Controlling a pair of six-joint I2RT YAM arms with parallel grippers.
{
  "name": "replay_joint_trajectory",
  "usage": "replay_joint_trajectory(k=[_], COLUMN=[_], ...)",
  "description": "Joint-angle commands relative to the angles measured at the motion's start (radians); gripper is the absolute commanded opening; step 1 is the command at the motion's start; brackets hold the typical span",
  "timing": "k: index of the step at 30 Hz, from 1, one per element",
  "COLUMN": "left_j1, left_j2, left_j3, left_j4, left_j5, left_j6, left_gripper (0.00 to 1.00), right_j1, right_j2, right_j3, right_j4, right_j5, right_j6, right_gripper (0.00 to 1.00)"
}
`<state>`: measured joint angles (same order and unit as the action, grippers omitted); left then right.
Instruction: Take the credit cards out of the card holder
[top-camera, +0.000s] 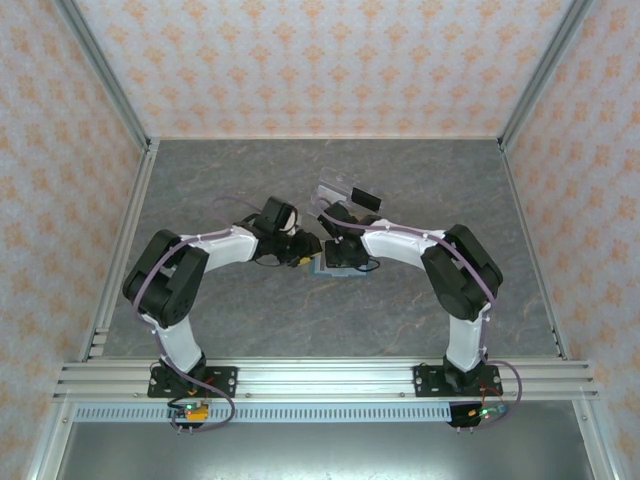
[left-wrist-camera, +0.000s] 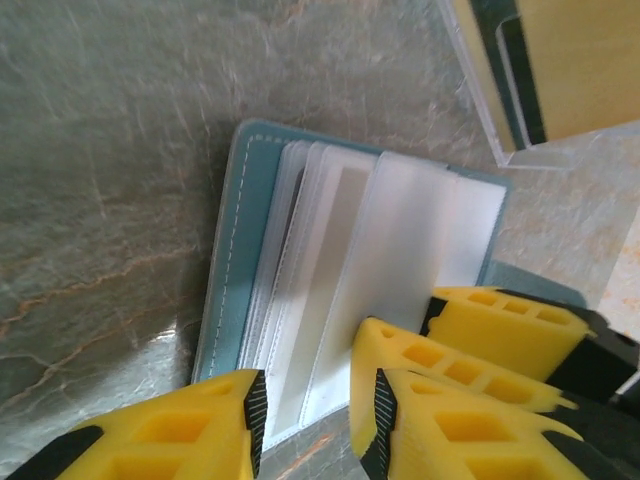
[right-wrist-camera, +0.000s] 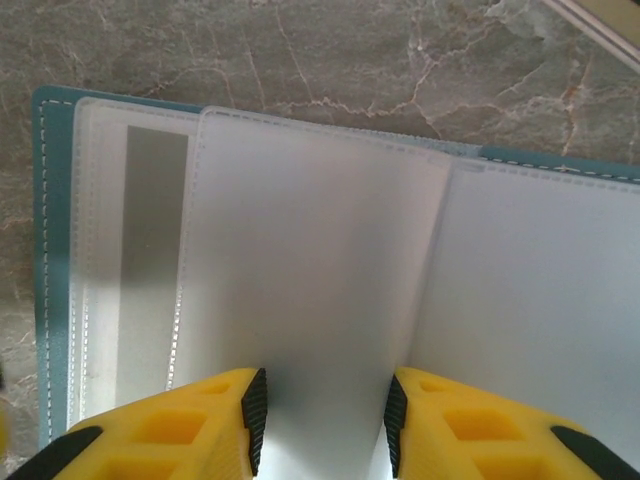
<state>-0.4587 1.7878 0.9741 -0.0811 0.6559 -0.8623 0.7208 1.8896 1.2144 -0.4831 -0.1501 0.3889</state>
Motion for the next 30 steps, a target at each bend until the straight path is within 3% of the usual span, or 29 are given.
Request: replay_joint_trajectory(k=[1, 18, 25, 30], left_j1=[-0.012, -0.025, -0.026, -0.026], left_j2=[0.033, 0.008, -0.009, 0.011], left_j3=[0.027, 0.049, 0.044, 0.048], left_j4=[0.01, -0.047, -0.045, -0.037], left_j5=[0.016, -0.034, -0.026, -0.021], left_j6=[0.01, 0.044, 0.056, 0.05], left_gripper=[0.36, 0.32, 0.26, 0.29], right_j1=[-0.012, -0.017, -0.018, -0.018], right_j2=[0.03, 0.027, 0.031, 0.03], right_j3=[-0.047, -0.055, -0.058, -0.058], right_j4=[-0.046, -0.032, -0.029, -0.03], right_j5=[0.031, 0.018, 0.016, 0.014], right_j6=[0.0, 0.001, 0.002, 0.002], right_gripper=[0.38, 0.36, 0.35, 0.35])
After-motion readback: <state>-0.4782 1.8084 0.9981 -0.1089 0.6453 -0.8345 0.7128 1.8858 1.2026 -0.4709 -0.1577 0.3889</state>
